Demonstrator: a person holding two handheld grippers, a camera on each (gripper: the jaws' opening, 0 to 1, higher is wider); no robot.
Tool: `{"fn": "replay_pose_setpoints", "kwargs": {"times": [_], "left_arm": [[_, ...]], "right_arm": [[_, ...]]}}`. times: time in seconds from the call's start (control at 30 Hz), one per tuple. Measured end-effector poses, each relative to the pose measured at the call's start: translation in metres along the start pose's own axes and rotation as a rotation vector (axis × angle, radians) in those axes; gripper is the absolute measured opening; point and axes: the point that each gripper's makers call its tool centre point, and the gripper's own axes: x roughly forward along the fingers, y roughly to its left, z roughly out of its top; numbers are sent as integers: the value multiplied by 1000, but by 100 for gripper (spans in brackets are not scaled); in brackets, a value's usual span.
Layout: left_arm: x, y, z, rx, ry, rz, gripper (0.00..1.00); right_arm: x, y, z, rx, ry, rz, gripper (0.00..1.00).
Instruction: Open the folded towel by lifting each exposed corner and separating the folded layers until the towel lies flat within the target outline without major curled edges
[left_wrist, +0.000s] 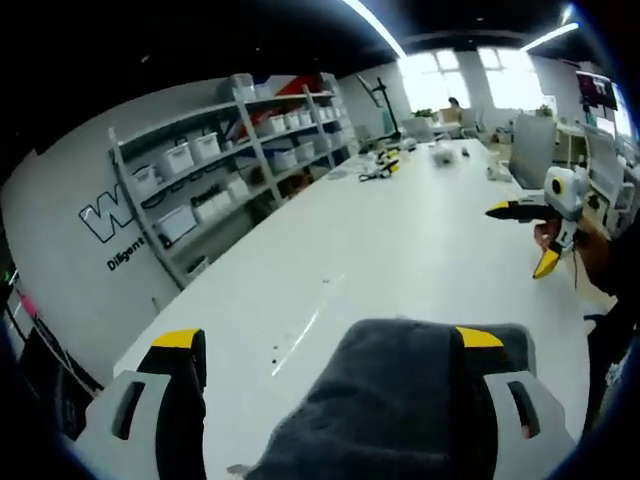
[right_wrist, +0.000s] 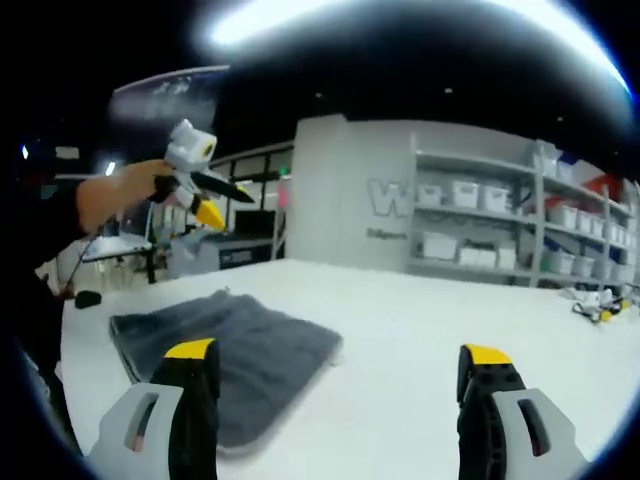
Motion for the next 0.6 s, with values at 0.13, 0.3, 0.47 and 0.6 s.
{"fn": "replay_pose_setpoints", "kwargs": {"times": [0.13,0.3,0.47,0.6], "left_arm": [[3,0,7,19,36,-24,100],[5,-3,16,61,82,-47,100],[9,2,45,39,65,-52,100],[13,10,55,75,118,-28,100]], "right_arm": [[2,8,-9,6,27,27,100],[2,18,-13,18,37,62,100],[-3,19,-10,24,34,78,100],[-7,23,-4,22,20,91,100]]}}
